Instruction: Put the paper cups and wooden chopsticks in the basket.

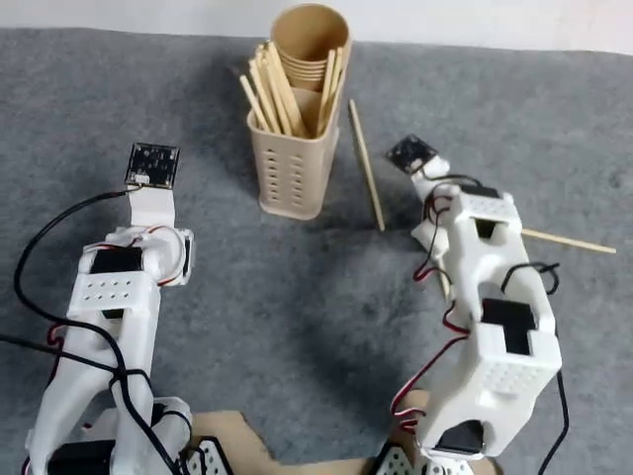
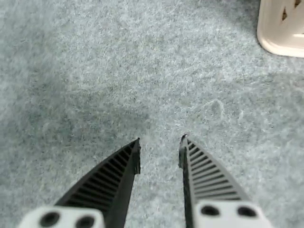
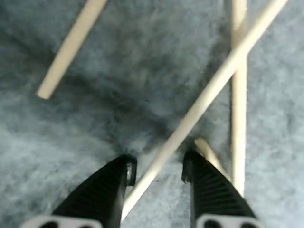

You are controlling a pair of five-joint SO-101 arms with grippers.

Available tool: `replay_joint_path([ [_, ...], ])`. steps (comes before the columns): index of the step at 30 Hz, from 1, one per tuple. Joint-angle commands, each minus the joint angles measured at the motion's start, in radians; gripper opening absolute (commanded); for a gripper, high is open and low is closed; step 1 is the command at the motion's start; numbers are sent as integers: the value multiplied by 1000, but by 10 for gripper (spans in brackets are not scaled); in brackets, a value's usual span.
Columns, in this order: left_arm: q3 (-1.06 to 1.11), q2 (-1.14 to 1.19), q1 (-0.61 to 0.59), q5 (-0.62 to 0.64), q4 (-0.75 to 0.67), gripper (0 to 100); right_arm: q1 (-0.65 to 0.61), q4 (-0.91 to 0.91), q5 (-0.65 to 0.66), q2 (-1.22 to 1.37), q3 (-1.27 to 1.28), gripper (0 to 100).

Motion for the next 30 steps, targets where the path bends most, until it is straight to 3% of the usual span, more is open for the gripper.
replay_joint_path([
  [1, -2, -30, -10, -8, -17, 164, 62, 50, 14, 16, -99, 50],
  [2, -2, -30, -10, -8, -17, 164, 61, 82, 14, 8, -102, 0],
  [10, -4, -30, -8, -8, -18, 164, 54, 458, 20, -117, -101, 5],
  [17, -2, -30, -10, -8, -18, 164, 8, 639, 86, -231, -25, 5],
  [21, -2, -30, -10, -8, -17, 164, 16, 519, 80, -263, 91, 5],
  [27, -2, -30, -10, -8, -14, 164, -31, 217, -184, -269, 214, 5],
  [30, -7, -30, -10, -6, -9, 164, -77, 177, -176, -251, 343, 5],
])
